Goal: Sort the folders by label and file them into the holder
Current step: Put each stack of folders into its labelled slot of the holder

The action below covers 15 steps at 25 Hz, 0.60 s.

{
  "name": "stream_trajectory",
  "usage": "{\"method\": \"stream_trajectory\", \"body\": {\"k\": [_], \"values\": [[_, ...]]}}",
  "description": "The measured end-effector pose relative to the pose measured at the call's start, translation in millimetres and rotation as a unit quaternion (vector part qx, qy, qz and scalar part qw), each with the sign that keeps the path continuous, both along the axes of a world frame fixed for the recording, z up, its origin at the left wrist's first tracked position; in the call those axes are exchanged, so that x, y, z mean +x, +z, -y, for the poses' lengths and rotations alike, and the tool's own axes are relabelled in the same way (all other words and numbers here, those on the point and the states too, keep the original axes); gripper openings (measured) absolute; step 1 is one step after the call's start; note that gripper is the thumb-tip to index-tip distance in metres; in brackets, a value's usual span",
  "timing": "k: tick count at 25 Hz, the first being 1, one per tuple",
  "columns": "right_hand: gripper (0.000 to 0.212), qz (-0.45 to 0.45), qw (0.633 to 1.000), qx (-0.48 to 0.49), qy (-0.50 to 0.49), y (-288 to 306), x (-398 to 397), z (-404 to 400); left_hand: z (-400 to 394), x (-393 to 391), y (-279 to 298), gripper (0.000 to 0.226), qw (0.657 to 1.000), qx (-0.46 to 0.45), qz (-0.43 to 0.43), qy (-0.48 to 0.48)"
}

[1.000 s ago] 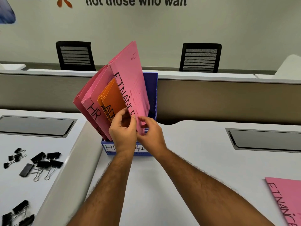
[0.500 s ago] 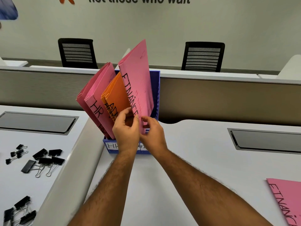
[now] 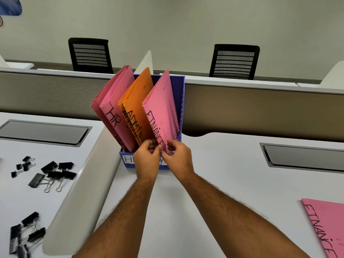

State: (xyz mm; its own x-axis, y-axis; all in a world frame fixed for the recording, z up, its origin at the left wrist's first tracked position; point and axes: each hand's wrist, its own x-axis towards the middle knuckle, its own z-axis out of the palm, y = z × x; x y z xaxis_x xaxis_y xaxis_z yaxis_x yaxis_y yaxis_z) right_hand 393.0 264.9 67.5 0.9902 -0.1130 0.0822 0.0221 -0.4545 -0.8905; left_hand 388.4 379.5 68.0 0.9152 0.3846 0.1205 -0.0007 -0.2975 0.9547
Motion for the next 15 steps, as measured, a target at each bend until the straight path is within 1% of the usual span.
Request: {"method": "stream_trajectory", "body": {"k": [4, 8, 12, 15], "values": [[0.060, 0.000, 1.000, -0.011, -0.006, -2.8, -31.8, 20.9, 1.2, -18.8, 1.7, 0.016, 1.000, 0.012, 0.000, 0.000], [0.056, -0.007, 0.999, 0.028, -0.023, -5.2, -85.9, 62.8, 20.8, -61.9, -0.2, 0.019, 0.999, 0.049, -0.014, -0.007], [0.055, -0.008, 0.998, 0.036, -0.052, -7.9, -150.9, 116.3, 64.2, -114.4, -18.6, 0.021, 0.997, 0.065, -0.044, -0.027], [0.053, -0.015, 0.998, 0.027, -0.061, -12.5, -205.2, 169.7, 114.2, -161.2, -34.1, 0.019, 0.995, 0.052, -0.058, -0.058]]}}
